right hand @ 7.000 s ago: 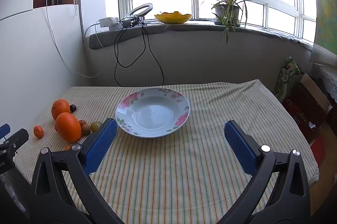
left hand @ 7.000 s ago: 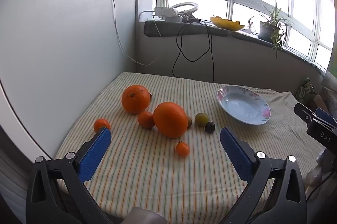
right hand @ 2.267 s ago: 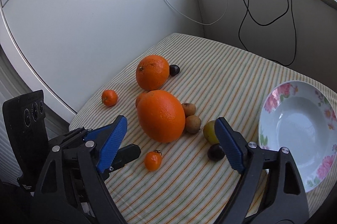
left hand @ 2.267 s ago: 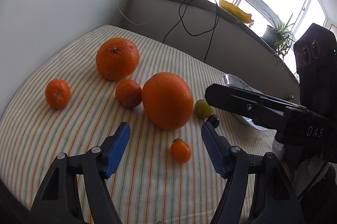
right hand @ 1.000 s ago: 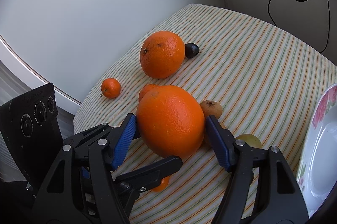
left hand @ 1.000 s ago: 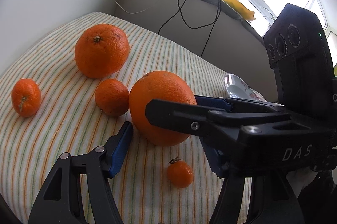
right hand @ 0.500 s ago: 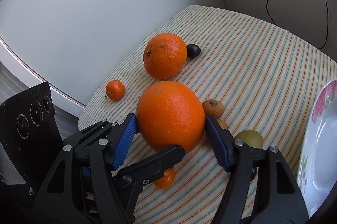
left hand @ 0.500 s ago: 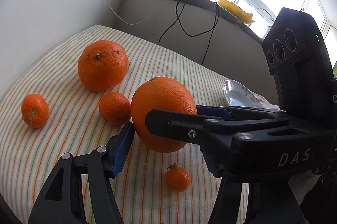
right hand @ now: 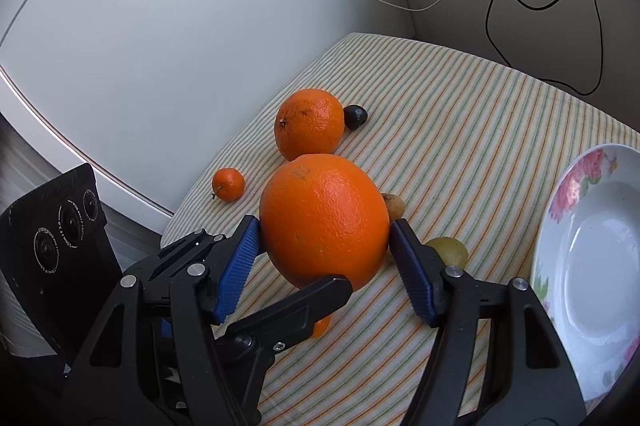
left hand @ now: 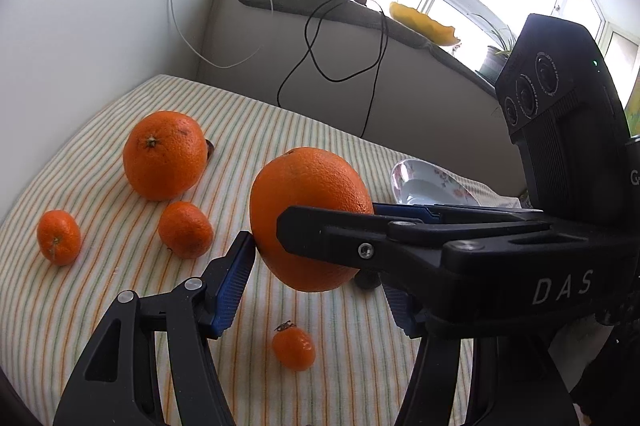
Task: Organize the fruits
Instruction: 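Lift the large orange with the right tool and carry it over the plate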
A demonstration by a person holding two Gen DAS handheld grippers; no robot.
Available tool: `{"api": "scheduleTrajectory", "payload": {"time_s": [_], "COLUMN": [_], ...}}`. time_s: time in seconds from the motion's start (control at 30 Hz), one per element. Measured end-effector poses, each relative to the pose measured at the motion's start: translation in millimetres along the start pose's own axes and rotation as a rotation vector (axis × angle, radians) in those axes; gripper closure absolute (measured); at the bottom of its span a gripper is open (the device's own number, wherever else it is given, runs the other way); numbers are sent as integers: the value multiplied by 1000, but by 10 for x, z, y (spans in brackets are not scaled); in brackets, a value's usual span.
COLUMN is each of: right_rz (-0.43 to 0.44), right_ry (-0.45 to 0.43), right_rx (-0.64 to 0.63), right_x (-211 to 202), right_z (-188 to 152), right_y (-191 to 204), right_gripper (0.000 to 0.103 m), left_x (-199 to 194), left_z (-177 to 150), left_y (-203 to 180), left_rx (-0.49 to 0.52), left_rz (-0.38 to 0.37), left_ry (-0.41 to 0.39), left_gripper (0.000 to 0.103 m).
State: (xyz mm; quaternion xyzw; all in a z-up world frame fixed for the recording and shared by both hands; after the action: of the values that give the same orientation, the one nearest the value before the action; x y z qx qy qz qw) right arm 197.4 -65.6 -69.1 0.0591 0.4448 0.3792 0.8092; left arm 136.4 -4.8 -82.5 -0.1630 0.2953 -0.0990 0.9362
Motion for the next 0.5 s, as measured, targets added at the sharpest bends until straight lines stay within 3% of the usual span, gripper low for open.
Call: {"api": "scheduleTrajectory", "payload": {"time_s": [0.5], "right_rz": [-20], "right_ry": [-49], "right_rx": [60], "right_x": [-371], "right_z": [-11], "right_y": [-331], "right_gripper": [34], "left_x": [164], "left_z": [96], "left_y": [-409], "left_rx": [70], "left_rz": [-43], "left_ry": [-2], "left_gripper": [43]}}
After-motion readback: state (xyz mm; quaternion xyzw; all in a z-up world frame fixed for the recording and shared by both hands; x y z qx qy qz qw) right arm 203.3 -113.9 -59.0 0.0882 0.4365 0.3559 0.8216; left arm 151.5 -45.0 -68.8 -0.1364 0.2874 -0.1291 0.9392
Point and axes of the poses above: each gripper's, at about its wrist camera, not at the fingertips, and x roughly the way its jaws point, y to its left, z to its top, the point moved 5 cm from there along x, roughly the way its jaws point, and after that the axes turned 6 degrees about -y, right-handed, at the moved point
